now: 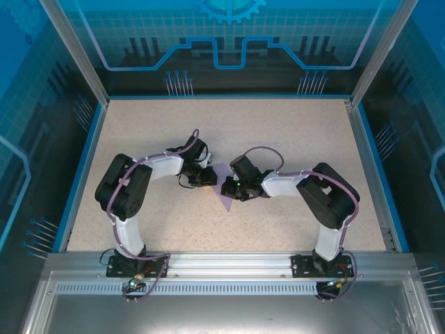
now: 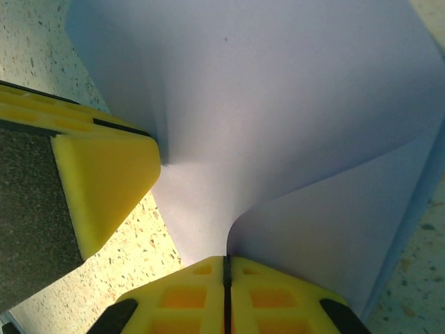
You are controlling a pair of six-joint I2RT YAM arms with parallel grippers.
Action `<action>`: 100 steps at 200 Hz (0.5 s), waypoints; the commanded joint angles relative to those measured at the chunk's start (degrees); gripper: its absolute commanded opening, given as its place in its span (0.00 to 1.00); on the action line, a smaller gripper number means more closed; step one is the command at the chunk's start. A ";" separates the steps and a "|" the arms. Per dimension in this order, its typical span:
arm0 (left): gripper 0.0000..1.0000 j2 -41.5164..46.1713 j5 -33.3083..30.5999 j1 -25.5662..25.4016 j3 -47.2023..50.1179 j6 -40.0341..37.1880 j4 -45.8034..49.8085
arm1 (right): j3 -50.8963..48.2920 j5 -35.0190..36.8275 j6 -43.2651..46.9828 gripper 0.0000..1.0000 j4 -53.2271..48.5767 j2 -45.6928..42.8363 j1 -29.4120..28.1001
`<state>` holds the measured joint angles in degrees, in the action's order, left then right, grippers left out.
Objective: Fold a paper plane with a square sheet of paper (pick it up from the middle)
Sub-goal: Third fold the triangle at the center of the table.
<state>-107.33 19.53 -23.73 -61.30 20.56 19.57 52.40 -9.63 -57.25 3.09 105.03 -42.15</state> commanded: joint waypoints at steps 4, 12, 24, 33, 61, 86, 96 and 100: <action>0.20 -2.29 -0.47 0.25 2.15 -1.12 1.45 | 0.19 1.18 -0.67 0.09 0.61 1.36 -0.96; 0.20 -2.27 -0.46 0.18 2.10 -1.08 1.42 | 0.19 1.19 -0.58 0.09 0.52 1.40 -1.00; 0.20 -2.27 -0.37 0.20 2.17 -1.00 1.39 | 0.24 1.35 -0.50 0.09 0.26 1.42 -1.06; 0.20 -2.27 -0.29 0.19 2.10 -0.98 1.40 | 0.08 1.44 -0.41 0.09 0.25 1.41 -1.01; 0.20 -2.14 0.00 0.19 1.98 -1.07 1.38 | -0.02 1.54 -0.14 0.12 -0.10 1.81 -1.07; 0.21 -1.92 0.42 0.25 1.97 -1.03 1.43 | -0.02 1.72 0.04 0.16 -0.35 2.26 -1.44; 0.21 -1.83 0.51 0.23 1.98 -1.04 1.41 | -0.02 1.73 0.04 0.18 -0.37 2.48 -1.48; 0.21 -1.77 0.51 0.17 1.97 -1.04 1.50 | -0.04 1.72 0.08 0.19 -0.41 2.50 -1.50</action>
<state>-107.33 19.97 -23.73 -61.28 20.56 19.38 52.40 -9.23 -57.21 3.75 105.25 -42.50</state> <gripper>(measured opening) 0.208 0.171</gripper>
